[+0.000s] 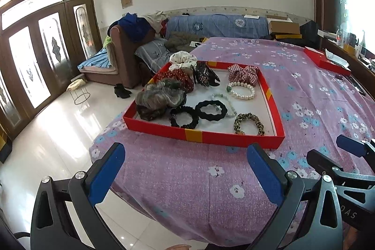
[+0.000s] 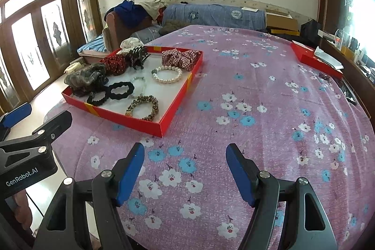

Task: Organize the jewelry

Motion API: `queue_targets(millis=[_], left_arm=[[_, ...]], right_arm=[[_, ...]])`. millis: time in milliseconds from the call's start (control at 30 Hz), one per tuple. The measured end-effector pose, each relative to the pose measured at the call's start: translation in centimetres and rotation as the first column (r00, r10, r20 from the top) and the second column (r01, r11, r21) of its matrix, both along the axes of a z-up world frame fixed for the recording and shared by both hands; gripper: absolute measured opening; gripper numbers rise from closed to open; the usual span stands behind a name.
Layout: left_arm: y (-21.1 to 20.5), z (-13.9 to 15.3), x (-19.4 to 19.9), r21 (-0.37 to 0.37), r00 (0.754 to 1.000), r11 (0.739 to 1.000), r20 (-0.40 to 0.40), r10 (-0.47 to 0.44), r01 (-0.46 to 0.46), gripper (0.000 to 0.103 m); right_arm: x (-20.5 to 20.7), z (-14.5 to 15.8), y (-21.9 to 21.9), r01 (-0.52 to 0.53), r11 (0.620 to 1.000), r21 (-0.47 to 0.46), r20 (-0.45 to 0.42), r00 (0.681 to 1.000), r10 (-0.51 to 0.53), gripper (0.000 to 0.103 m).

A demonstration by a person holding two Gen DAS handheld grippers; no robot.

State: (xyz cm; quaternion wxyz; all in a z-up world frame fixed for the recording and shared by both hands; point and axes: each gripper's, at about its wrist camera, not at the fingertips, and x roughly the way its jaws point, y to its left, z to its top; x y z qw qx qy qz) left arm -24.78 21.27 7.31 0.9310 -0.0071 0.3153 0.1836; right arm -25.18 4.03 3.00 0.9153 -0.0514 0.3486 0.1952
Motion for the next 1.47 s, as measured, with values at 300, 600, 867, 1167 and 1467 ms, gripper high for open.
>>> queue_targets(millis=[300,600,867,1167,1467], left_arm=[[0.5,-0.8,0.7,-0.025,1.0,1.0,-0.029,-0.005,0.004,0.103],[1.0,-1.5,1.2,-0.053,0.999,0.999,-0.051,-0.008,0.005,0.103],[1.8,-2.0,2.0,-0.072,0.998,0.997,-0.068,-0.007,0.002,0.103],[3.6,-1.8,2.9,-0.088,0.997,0.996,-0.068,0.021,-0.027,0.103],[3.8,-0.9,3.7,-0.074,0.996,0.995,-0.07,0.058,-0.063,0.103]], right_arm=[[0.4,-0.6,0.5,0.001,1.0,-0.015,-0.007,1.0,-0.002,0.076],[1.0,-1.1,0.8,0.006,1.0,-0.027,-0.015,1.0,-0.007,0.077],[1.4,-1.3,1.1,0.009,0.999,-0.036,-0.022,1.0,-0.01,0.077],[2.4,-1.5,2.1,-0.001,0.999,-0.05,-0.035,0.999,-0.001,0.077],[2.8,-1.8,1.8,-0.018,0.999,-0.033,-0.055,0.998,0.016,0.077]])
